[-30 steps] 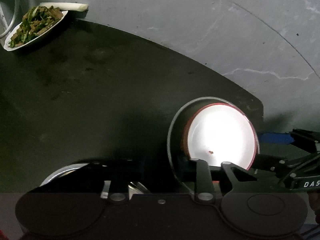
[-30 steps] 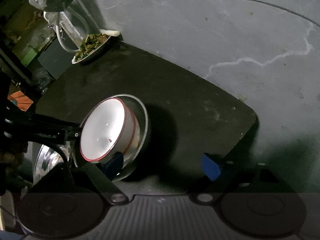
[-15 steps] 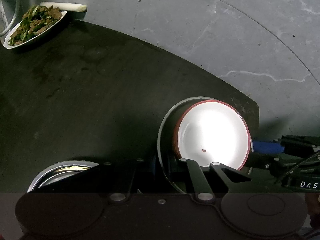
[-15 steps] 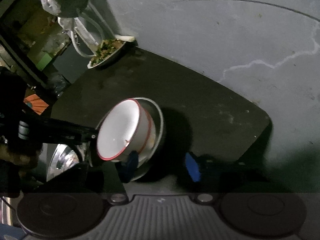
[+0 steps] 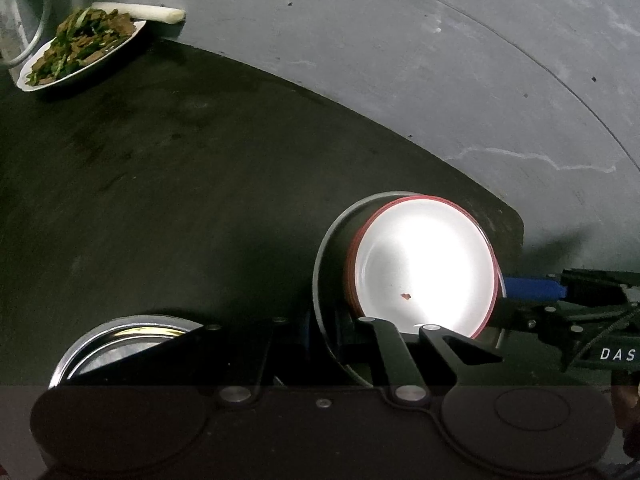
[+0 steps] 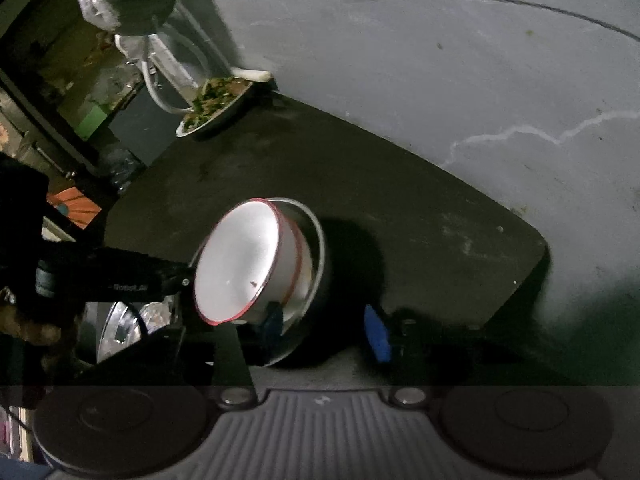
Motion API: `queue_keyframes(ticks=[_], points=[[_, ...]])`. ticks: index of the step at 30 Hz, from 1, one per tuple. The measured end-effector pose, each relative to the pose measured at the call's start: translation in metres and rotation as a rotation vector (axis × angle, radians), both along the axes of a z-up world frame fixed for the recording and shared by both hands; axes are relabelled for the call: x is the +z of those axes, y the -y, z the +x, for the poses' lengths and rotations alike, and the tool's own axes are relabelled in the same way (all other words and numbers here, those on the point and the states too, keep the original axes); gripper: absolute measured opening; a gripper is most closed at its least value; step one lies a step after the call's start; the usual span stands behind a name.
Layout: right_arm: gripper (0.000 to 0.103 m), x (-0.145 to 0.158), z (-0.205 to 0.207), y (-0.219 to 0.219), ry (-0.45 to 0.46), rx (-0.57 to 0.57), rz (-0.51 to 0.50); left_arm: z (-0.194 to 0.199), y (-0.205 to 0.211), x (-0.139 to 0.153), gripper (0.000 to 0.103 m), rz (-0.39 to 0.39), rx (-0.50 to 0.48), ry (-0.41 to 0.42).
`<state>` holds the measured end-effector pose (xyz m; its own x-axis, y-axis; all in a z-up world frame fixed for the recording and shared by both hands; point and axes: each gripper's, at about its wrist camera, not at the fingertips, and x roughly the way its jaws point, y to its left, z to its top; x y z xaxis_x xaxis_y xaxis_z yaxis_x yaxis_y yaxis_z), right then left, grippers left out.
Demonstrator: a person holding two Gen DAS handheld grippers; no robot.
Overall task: Organize plates and bowls
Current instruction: 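Lift the steel bowl holding the white bowls with both tools toward the plate stack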
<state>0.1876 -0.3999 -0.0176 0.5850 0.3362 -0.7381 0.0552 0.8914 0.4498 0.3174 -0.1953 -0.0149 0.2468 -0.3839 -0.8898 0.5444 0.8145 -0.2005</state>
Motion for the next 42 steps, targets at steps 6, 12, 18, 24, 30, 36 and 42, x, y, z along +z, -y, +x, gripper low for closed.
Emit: queue_keyframes(ticks=[6, 12, 18, 24, 30, 36, 42], points=[[0.024, 0.0, 0.001, -0.002, 0.021, 0.01, 0.046, -0.003, -0.002, -0.001, 0.011, -0.006, 0.029, 0.012], [0.024, -0.001, 0.003, 0.001, 0.026, 0.016, 0.055, -0.003, -0.005, -0.003, 0.01, -0.034, 0.063, 0.008], [0.026, -0.006, 0.008, 0.006, -0.01, -0.005, 0.112, -0.004, -0.004, -0.005, 0.009, -0.044, 0.093, 0.018], [0.025, -0.009, 0.017, 0.003, -0.038, -0.029, 0.121, -0.008, -0.007, -0.006, 0.008, -0.061, 0.141, 0.035], [0.023, -0.005, 0.014, -0.005, -0.044, -0.04, 0.079, -0.011, -0.015, -0.007, 0.008, -0.093, 0.183, 0.006], [0.022, -0.003, 0.014, -0.008, -0.058, -0.038, 0.071, -0.014, -0.02, -0.007, 0.008, -0.112, 0.203, -0.003], [0.022, -0.001, 0.012, -0.009, -0.071, -0.046, 0.082, -0.017, -0.021, -0.001, 0.008, -0.139, 0.207, 0.009]])
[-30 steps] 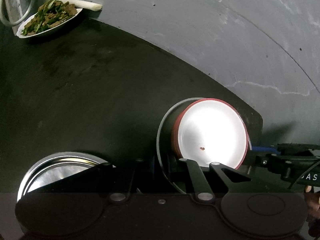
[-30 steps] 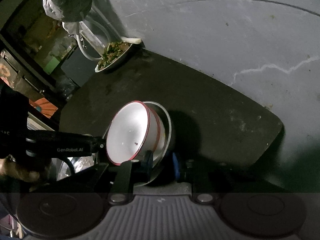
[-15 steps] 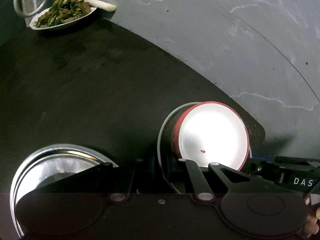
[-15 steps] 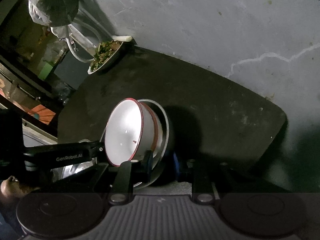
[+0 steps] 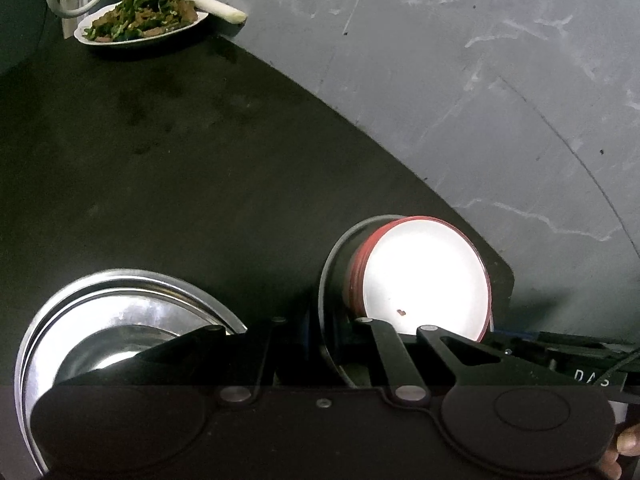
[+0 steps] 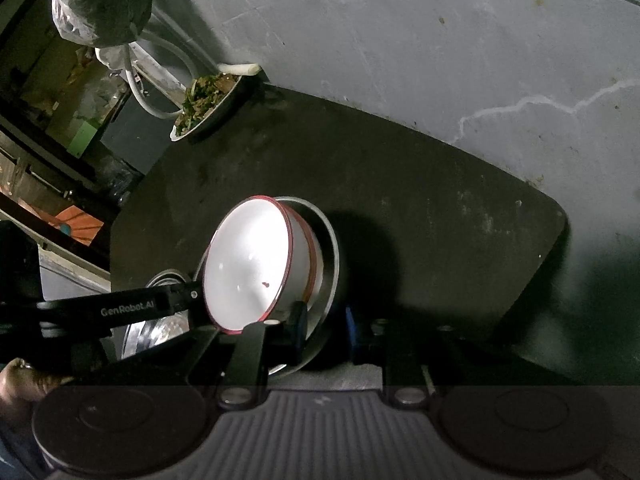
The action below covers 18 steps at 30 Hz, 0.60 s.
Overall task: Organize plates and bowls
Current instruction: 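Lift the steel bowl holding the white bowls with both tools toward the plate stack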
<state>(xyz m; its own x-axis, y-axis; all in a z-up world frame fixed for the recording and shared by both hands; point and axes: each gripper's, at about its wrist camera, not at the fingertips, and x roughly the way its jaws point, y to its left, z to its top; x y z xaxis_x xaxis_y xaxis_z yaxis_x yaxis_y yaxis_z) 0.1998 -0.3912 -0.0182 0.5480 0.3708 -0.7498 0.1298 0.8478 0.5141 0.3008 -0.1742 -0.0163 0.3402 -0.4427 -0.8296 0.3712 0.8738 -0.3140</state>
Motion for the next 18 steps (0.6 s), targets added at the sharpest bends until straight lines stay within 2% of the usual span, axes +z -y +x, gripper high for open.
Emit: queue_keyframes(ticks=[18], points=[[0.022, 0.024, -0.001, -0.009, 0.047, 0.032, -0.014, -0.004, -0.027, 0.022, 0.008, -0.072, 0.081, 0.03]])
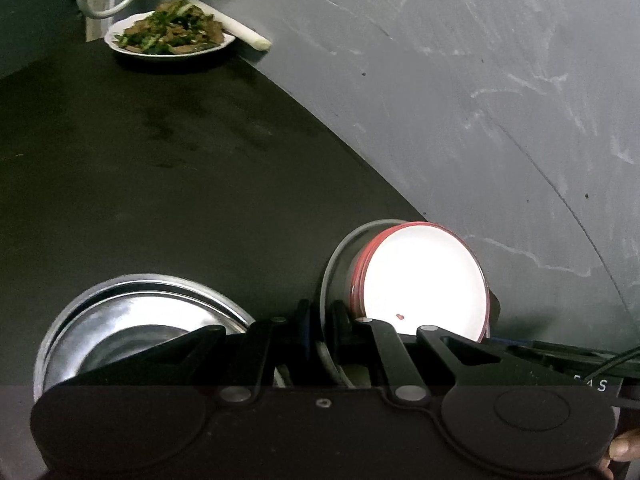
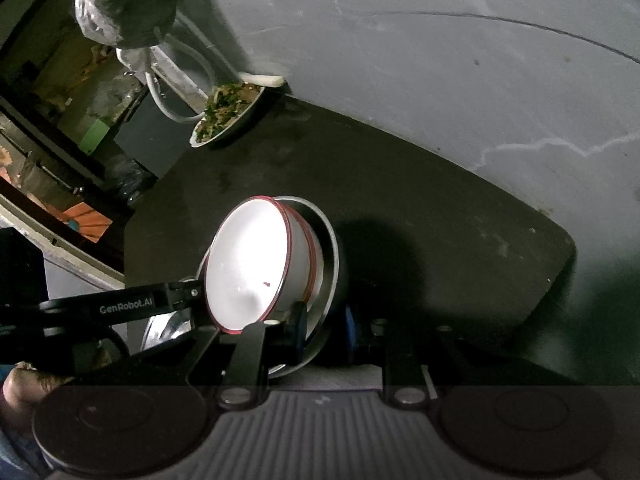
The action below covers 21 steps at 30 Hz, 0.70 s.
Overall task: Organize plates and bowls
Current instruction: 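Lift the steel bowl holding the white bowls with both tools toward the plate stack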
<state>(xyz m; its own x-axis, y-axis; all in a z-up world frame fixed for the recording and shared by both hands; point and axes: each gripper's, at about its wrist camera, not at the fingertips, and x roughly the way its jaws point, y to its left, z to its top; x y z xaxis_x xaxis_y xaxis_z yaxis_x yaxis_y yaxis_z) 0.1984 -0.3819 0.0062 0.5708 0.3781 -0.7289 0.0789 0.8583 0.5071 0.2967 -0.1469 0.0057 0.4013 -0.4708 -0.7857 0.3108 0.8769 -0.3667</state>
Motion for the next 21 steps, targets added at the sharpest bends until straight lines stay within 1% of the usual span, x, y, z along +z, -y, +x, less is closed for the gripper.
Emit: queue_keyframes(ticks=[8, 21], points=[[0.022, 0.011, 0.009, -0.011, 0.032, 0.048, 0.005, -0.001, -0.02, 0.016, 0.008, -0.001, 0.048, 0.035], [0.022, 0.024, 0.023, -0.04, 0.056, 0.151, -0.002, -0.009, -0.056, 0.028, 0.008, 0.0, 0.157, 0.054]])
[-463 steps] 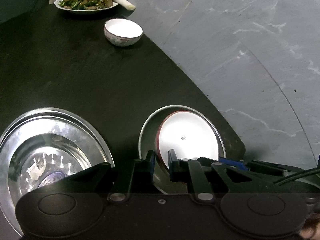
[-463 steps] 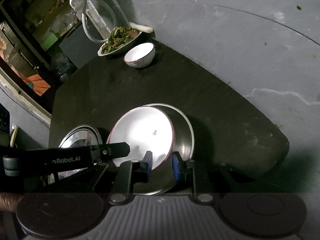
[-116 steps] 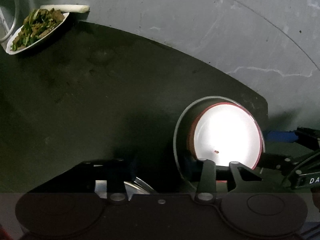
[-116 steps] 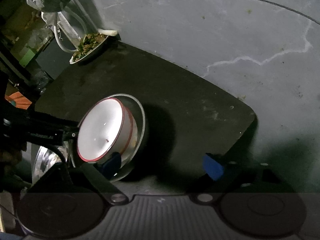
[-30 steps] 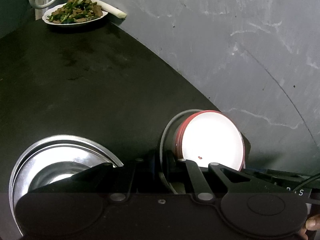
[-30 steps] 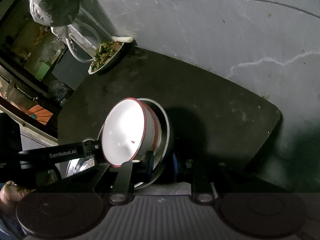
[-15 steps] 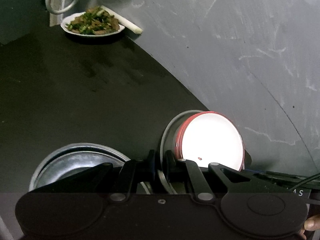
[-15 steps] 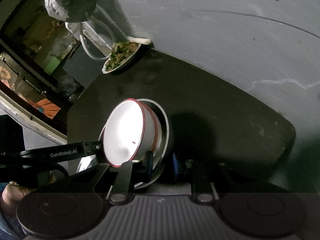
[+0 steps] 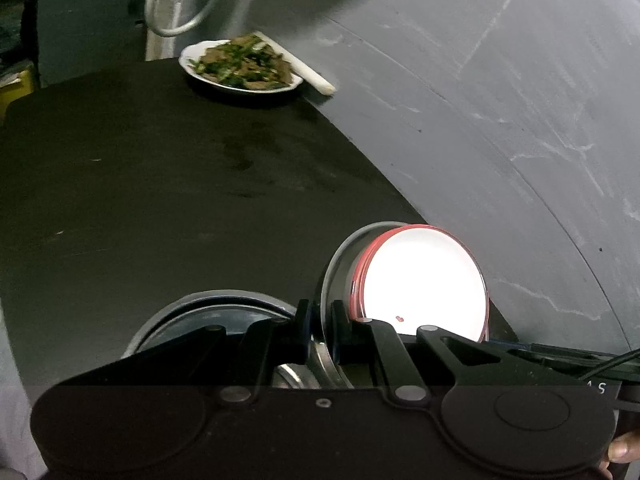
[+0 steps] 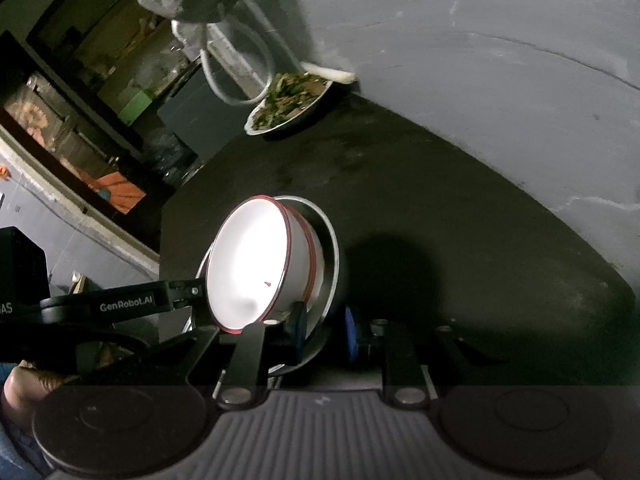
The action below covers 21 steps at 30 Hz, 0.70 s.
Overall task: Organize plates and bowls
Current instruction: 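Lift the steel bowl holding the white bowls with both tools toward the plate stack, then lower the bowl stack onto the steel plate stack with both tools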
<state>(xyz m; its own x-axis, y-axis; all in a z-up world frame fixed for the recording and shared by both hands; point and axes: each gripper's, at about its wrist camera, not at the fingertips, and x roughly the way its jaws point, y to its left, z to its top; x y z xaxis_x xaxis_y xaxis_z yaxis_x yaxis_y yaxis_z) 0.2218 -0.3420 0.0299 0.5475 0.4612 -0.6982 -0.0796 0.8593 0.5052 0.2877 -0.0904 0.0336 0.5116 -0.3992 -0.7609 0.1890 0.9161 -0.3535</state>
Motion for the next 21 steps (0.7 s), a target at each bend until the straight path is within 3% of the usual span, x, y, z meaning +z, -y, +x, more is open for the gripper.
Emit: queue_keyframes(ticks=[21], points=[[0.022, 0.003, 0.019, -0.059, 0.001, 0.189, -0.004, -0.025, -0.062, -0.003, 0.008, 0.01, 0.176, -0.008]])
